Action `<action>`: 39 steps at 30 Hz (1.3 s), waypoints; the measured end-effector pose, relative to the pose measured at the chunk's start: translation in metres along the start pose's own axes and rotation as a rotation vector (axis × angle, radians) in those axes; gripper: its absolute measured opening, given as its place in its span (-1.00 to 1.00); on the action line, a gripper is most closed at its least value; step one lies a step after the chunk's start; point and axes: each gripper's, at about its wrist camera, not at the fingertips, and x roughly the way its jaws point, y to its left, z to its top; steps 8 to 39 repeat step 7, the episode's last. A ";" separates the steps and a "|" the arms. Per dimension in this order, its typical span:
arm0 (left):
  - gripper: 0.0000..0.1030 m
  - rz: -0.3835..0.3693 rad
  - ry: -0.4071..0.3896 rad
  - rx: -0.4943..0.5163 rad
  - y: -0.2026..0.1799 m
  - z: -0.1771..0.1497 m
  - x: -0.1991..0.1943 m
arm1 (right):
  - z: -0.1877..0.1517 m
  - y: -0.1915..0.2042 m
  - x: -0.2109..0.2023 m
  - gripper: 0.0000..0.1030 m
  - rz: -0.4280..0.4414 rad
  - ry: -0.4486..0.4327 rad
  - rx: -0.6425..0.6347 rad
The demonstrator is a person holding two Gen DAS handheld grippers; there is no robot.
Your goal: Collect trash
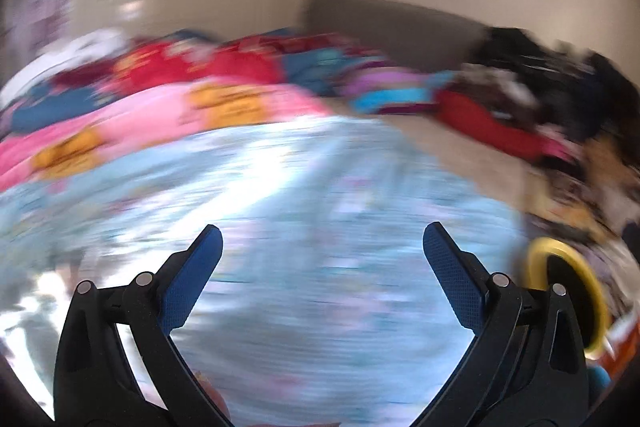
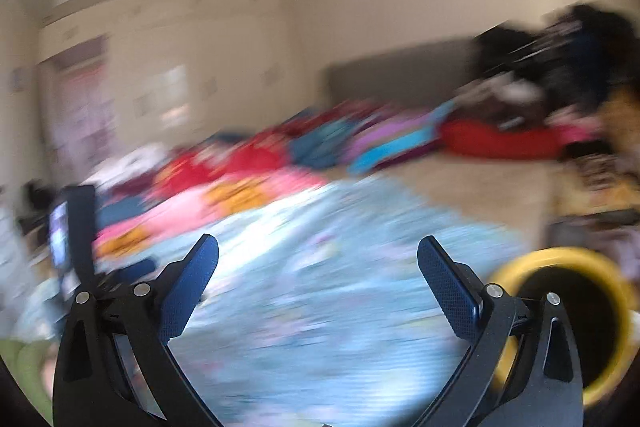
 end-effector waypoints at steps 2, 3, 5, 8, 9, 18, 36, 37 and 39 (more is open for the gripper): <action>0.79 0.111 0.028 -0.098 0.070 0.007 0.014 | -0.010 0.034 0.048 0.89 0.112 0.154 -0.005; 0.79 0.182 0.046 -0.136 0.110 0.010 0.023 | -0.020 0.053 0.074 0.89 0.157 0.236 -0.001; 0.79 0.323 0.083 -0.179 0.167 0.009 0.037 | -0.047 0.094 0.129 0.89 0.228 0.405 -0.041; 0.79 0.416 0.119 -0.233 0.218 0.003 0.052 | -0.070 0.123 0.169 0.88 0.251 0.525 -0.093; 0.79 0.416 0.119 -0.233 0.218 0.003 0.052 | -0.070 0.123 0.169 0.88 0.251 0.525 -0.093; 0.79 0.416 0.119 -0.233 0.218 0.003 0.052 | -0.070 0.123 0.169 0.88 0.251 0.525 -0.093; 0.79 0.416 0.119 -0.233 0.218 0.003 0.052 | -0.070 0.123 0.169 0.88 0.251 0.525 -0.093; 0.79 0.416 0.119 -0.233 0.218 0.003 0.052 | -0.070 0.123 0.169 0.88 0.251 0.525 -0.093; 0.79 0.416 0.119 -0.233 0.218 0.003 0.052 | -0.070 0.123 0.169 0.88 0.251 0.525 -0.093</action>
